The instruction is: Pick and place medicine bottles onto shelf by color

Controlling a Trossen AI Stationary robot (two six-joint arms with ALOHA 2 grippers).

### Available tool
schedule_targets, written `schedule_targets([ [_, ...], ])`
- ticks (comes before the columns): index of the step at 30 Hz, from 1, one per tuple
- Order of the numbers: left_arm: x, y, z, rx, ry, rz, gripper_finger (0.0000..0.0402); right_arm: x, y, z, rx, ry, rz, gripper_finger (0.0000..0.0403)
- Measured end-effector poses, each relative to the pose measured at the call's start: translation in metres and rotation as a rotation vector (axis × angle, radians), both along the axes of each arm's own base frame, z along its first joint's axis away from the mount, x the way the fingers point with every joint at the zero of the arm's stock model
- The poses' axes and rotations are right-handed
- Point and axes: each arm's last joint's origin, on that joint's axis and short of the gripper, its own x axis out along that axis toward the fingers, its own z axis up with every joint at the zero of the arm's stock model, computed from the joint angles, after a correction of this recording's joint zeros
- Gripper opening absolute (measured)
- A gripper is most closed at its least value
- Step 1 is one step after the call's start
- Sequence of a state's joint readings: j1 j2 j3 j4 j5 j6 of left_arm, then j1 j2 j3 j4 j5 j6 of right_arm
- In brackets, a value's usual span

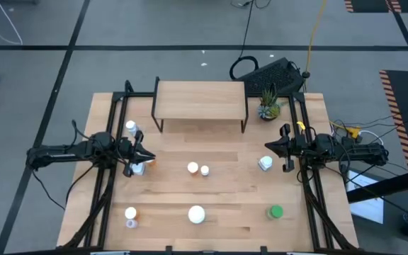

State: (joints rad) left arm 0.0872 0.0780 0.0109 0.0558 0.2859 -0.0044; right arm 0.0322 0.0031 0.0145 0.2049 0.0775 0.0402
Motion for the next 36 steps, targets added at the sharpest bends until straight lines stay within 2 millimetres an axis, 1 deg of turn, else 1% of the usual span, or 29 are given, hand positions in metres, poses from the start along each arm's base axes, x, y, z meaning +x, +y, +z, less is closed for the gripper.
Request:
schedule_targets([
  [2, 0.000, 0.000, 0.000, 0.000, 0.000, 0.000, 0.0037, 0.000, 0.000, 0.000, -0.047, 0.001, -0.011, 0.0000],
  [6, 0.000, 0.000, 0.000, 0.000, 0.000, 0.000, 0.0037, 0.000, 0.000, 0.000, -0.253, 0.010, -0.051, 0.0000],
  [9, 0.000, 0.000, 0.000, 0.000, 0.000, 0.000, 0.0037, 0.000, 0.000, 0.000, -0.306, 0.012, -0.061, 0.0000],
  [11, 0.000, 0.000, 0.000, 0.000, 0.000, 0.000, 0.0037, 0.000, 0.000, 0.002, -0.301, -0.001, -0.063, 0.0000],
  [14, 0.000, 0.000, 0.000, 0.001, 0.001, -0.002, 0.0037, -0.002, 0.000, 0.008, -0.186, -0.071, -0.045, 0.0000],
  [15, 0.000, 0.000, 0.000, 0.043, -0.006, -0.005, 0.0037, -0.002, 0.000, 0.010, -0.129, -0.101, -0.035, 0.0000],
  [17, 0.000, 0.002, 0.001, 0.225, -0.055, 0.021, 0.0037, -0.004, -0.001, 0.017, -0.027, -0.179, -0.024, 0.0000],
  [19, 0.000, 0.003, 0.005, 0.341, -0.114, 0.038, 0.0037, -0.006, -0.003, 0.022, 0.057, -0.235, -0.087, 0.0000],
  [21, 0.000, 0.004, 0.005, 0.385, -0.117, 0.052, 0.0037, -0.008, -0.006, 0.024, 0.152, -0.274, -0.182, 0.0000],
  [24, 0.000, 0.004, 0.006, 0.384, -0.129, 0.064, 0.0037, -0.013, -0.011, 0.031, 0.307, -0.384, -0.275, 0.0000],
  [27, 0.000, 0.004, 0.006, 0.348, -0.122, 0.064, 0.0037, -0.018, -0.013, 0.036, 0.419, -0.483, -0.303, 0.0000],
  [29, 0.000, 0.004, 0.007, 0.325, -0.126, 0.065, 0.0037, -0.024, -0.015, 0.043, 0.519, -0.602, -0.334, 0.0000],
  [31, 0.000, 0.004, 0.007, 0.299, -0.124, 0.075, 0.0037, -0.031, -0.018, 0.047, 0.603, -0.699, -0.411, 0.0000],
  [34, 0.000, 0.006, 0.014, 0.272, -0.185, 0.133, 0.0037, -0.039, -0.020, 0.050, 0.674, -0.787, -0.487, 0.0000],
  [36, -0.001, 0.006, 0.020, 0.217, -0.237, 0.135, 0.0037, -0.039, -0.021, 0.050, 0.670, -0.786, -0.516, 0.0000],
])
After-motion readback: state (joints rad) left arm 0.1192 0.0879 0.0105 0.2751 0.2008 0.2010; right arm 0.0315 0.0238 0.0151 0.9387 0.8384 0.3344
